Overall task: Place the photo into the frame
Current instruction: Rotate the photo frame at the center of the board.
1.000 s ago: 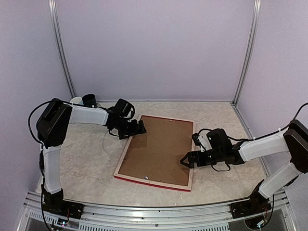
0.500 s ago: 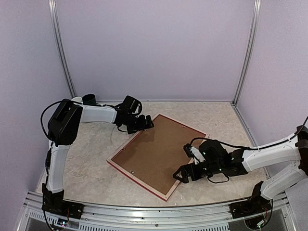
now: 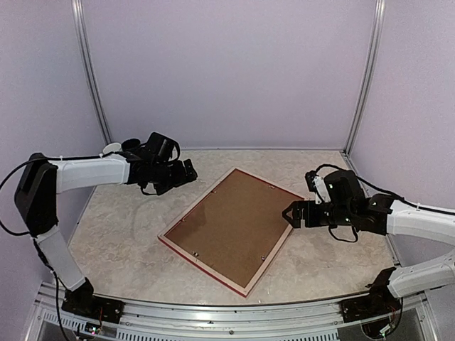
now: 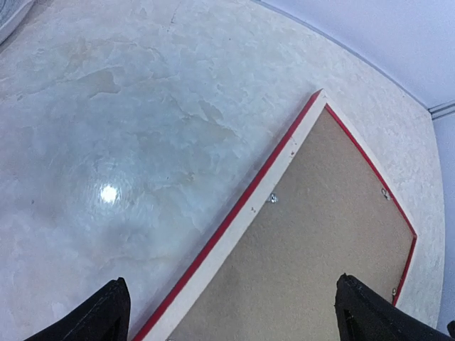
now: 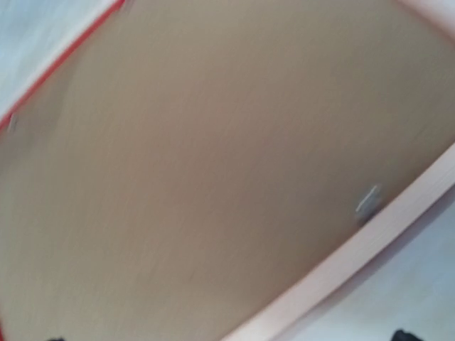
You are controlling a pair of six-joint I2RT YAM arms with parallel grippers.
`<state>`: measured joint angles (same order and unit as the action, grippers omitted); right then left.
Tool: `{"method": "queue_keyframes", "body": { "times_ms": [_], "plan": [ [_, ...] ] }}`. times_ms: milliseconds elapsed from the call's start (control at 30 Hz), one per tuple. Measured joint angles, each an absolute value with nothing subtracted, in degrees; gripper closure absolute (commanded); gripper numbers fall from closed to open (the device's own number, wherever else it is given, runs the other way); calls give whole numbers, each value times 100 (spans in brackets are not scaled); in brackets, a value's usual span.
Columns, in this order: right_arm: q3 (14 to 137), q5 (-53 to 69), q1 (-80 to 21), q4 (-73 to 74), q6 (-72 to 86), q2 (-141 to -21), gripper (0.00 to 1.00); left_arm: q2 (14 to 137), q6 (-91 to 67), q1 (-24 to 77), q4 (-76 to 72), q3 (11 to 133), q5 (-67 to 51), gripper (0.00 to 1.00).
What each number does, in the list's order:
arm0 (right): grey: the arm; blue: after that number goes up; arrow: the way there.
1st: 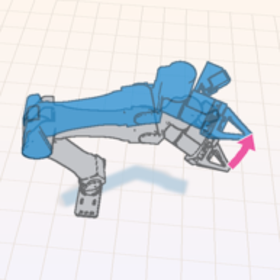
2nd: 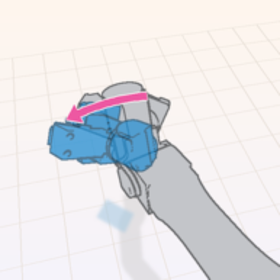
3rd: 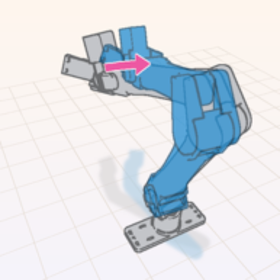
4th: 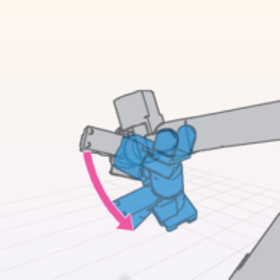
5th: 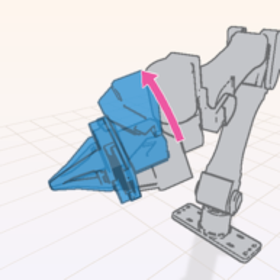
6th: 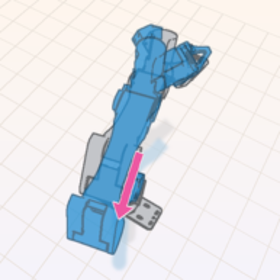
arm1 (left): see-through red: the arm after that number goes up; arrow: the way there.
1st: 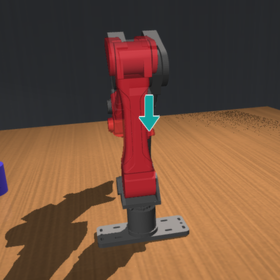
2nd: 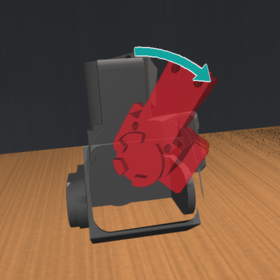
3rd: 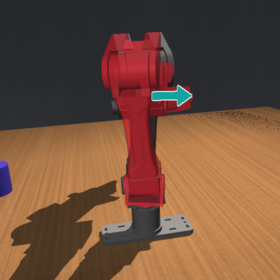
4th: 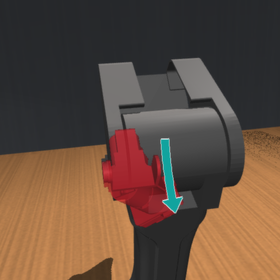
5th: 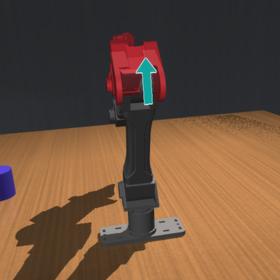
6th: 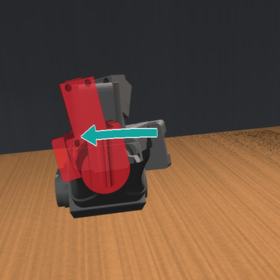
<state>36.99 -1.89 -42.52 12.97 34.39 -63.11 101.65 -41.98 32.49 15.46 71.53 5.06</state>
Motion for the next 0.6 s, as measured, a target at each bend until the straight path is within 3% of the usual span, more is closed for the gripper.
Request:
{"method": "queue_keyframes", "body": {
  "times_ms": [267, 600],
  "plan": [
    [4862, -283, -3068, 1295, 2650, -7192, 1, 8090, -5127, 4228, 1649, 5387, 1066, 1],
    [6169, 305, -1774, 921, 1920, -9118, 1, 6764, -6571, 5463, 1636, 3474, 1422, 1]
  ]
}}
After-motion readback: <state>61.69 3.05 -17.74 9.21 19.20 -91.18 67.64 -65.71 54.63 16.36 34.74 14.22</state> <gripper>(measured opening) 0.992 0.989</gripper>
